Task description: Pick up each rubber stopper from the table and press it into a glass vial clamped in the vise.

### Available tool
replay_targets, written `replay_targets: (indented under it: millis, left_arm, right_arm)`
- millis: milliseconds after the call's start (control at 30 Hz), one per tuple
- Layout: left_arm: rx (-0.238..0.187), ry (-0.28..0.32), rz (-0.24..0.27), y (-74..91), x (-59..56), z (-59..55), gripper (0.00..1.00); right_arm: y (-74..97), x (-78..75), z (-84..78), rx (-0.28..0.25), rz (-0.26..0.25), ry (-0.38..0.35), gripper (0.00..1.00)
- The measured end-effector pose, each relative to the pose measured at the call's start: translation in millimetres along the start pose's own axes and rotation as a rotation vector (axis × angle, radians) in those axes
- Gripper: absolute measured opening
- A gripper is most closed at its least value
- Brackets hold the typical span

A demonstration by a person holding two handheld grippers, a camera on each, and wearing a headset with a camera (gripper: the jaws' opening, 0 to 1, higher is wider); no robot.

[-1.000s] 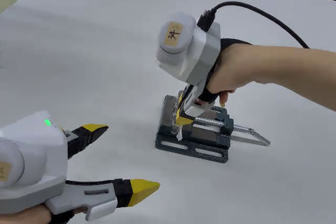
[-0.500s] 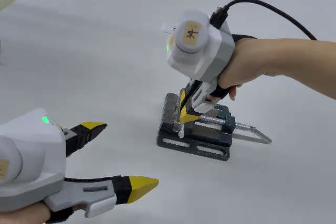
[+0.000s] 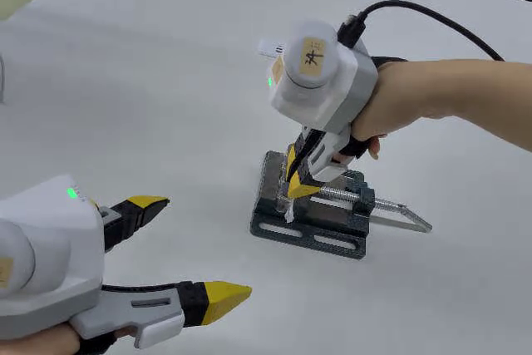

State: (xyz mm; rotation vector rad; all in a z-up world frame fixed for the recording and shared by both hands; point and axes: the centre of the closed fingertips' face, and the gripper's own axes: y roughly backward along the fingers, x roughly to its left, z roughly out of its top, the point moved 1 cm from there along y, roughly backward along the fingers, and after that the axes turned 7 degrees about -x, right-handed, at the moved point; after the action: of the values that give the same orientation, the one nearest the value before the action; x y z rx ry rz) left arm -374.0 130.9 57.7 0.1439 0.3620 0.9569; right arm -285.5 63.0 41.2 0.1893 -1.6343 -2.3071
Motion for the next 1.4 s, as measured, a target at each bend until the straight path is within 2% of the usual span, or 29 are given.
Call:
replay_targets:
  millis: [400, 667, 1400]
  left_arm:
    - [-0.002, 0.006, -0.003, -0.2, -0.6, 1.1, 0.84]
    - [-0.004, 0.001, -0.002, -0.4, 0.2, 3.9, 0.84]
    - [-0.001, 0.011, 0.004, 1.0, 1.4, 1.2, 0.84]
  right_arm:
    - [0.9, -1.3, -0.4, 0.003, -0.031, 0.01, 0.07]
    - [1.1, -1.8, -1.2, 0.006, -0.033, 0.009, 0.07]
    - [-0.6, -1.5, 0.4, 0.017, -0.039, 0.02, 0.07]
